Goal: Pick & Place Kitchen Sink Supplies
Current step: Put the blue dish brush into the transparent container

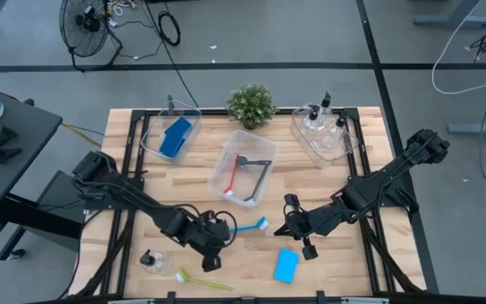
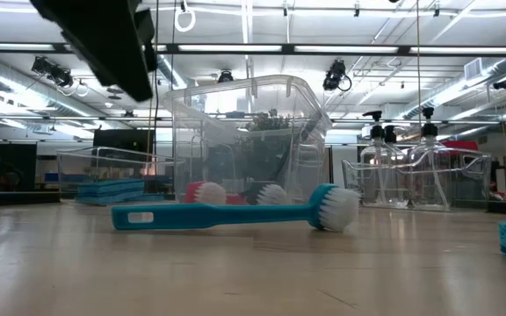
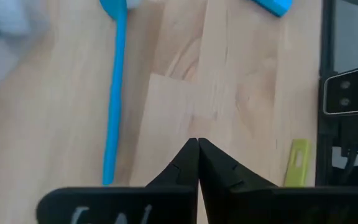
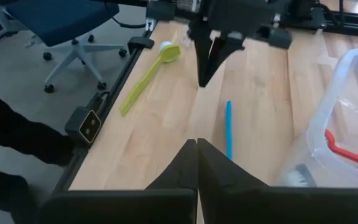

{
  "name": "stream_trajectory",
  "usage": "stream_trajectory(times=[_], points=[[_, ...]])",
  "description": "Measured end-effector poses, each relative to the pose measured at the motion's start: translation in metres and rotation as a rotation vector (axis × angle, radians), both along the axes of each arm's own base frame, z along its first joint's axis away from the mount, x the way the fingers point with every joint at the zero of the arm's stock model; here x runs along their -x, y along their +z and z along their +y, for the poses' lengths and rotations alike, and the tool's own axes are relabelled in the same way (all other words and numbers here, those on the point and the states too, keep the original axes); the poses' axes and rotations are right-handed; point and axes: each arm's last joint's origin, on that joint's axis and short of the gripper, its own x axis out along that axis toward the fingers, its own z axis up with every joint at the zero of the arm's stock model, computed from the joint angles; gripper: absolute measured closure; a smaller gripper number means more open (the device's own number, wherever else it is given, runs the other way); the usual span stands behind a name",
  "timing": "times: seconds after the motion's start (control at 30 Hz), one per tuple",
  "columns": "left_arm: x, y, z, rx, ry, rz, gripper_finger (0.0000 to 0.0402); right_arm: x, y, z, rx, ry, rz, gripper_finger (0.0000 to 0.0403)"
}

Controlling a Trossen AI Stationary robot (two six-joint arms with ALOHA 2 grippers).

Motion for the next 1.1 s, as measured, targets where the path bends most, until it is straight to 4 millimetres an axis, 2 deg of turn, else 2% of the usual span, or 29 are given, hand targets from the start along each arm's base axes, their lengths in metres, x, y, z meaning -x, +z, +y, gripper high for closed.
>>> stream_trajectory(times=[0.2, 0.27, 0.37, 0.53, 0.67, 0.77, 0.87, 1.1], points=[[-0.006, -0.012, 0.001, 0.07, 0.12, 0.046, 0.0369, 0.0, -0.001, -0.001, -0.003, -0.026, 0.006, 0.0403], [-0.006, -0.015, 0.002, 0.085, 0.111, 0.072, 0.0353, 0.0, -0.001, -0.001, -0.017, -0.035, 0.009, 0.0403], [-0.006, -0.017, 0.004, 0.06, 0.093, 0.084, 0.0314, 0.0, 0.0, -0.001, -0.018, -0.059, 0.005, 0.0403], [-0.004, -0.018, 0.006, -0.023, 0.054, 0.087, 0.0228, 0.0, 0.0, -0.002, -0.009, -0.079, -0.004, 0.0403], [-0.001, -0.017, 0.002, -0.138, 0.091, 0.017, 0.0181, 0.0, 0.0, -0.002, -0.022, -0.089, 0.001, 0.0403], [0.0, -0.016, 0.001, -0.245, 0.098, -0.034, 0.017, 0.0, 0.0, -0.002, -0.023, -0.09, 0.001, 0.0403], [-0.002, -0.019, 0.001, -0.267, 0.057, -0.028, 0.0169, 0.0, 0.0, -0.002, -0.023, -0.09, 0.001, 0.0403], [-0.009, -0.043, -0.001, -0.315, -0.017, 0.03, 0.018, 0.0, -0.001, -0.003, -0.01, -0.105, 0.0, 0.0403]])
